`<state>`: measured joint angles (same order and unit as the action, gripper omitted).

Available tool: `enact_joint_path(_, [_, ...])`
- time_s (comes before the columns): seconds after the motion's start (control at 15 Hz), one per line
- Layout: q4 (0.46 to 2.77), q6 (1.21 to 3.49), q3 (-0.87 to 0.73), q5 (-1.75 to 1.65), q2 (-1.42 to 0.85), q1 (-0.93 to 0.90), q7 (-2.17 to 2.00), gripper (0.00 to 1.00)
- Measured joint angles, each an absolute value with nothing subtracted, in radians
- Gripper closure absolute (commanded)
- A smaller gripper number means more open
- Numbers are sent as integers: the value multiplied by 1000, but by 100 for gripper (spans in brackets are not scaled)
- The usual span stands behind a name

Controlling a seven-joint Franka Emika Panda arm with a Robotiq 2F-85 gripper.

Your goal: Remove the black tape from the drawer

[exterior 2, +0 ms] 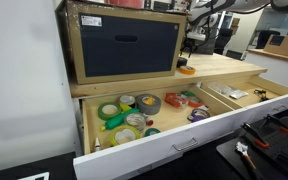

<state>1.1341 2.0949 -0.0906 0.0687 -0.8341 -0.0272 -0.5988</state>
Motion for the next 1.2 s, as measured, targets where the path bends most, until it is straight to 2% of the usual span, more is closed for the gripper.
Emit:
enact_joint_path(0.33, [1080,2032,-91,69,-782,6,-568,0])
enact_joint_path(0.87, [1037,1635,-86,72,-625,38,-409,0])
enact_joint_path(1.2, [1082,1627,-86,72,-569,42,-378,0])
